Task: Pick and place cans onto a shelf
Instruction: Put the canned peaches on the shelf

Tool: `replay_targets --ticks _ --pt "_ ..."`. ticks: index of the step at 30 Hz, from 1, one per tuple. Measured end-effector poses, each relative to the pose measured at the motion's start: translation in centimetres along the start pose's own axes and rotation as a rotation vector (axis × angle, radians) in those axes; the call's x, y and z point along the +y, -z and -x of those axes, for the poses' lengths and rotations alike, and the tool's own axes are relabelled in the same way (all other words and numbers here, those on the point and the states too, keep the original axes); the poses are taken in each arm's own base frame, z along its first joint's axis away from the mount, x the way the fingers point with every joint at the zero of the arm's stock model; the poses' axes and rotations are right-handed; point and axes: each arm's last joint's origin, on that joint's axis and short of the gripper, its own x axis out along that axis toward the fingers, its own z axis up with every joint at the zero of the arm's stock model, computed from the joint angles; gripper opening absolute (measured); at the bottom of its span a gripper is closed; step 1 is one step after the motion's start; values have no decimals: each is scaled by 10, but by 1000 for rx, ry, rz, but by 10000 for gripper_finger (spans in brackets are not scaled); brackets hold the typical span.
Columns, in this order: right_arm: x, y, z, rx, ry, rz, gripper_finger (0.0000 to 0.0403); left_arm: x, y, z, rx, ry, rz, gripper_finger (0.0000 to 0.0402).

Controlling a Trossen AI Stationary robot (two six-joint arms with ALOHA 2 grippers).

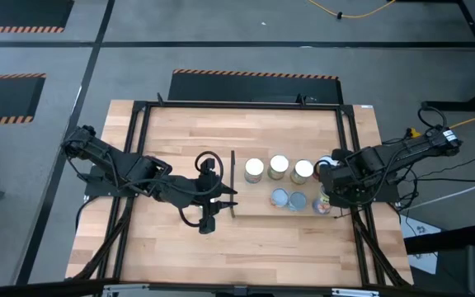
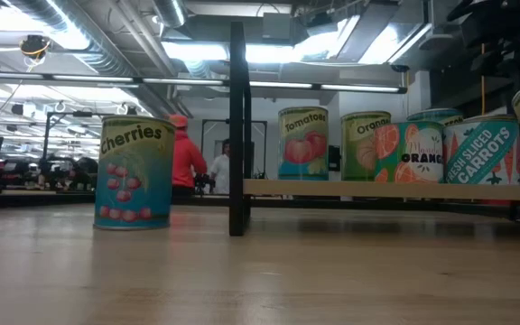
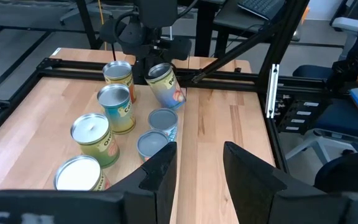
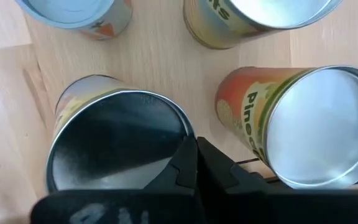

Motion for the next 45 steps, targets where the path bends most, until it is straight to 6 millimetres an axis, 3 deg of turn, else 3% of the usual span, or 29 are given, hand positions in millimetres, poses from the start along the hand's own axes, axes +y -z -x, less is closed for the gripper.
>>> replay_targets --ticks 14,29,38,45 --pt "-1 1 0 10 6 2 6 0 0 0 0 0 0 124" --pt "0 0 0 2 -7 -2 66 0 0 0 0 0 0 124" --pt "1 0 1 11 -55 -3 70 0 0 0 0 0 0 124" --pt "0 -3 19 -23 -72 -7 71 0 0 0 0 0 0 124"
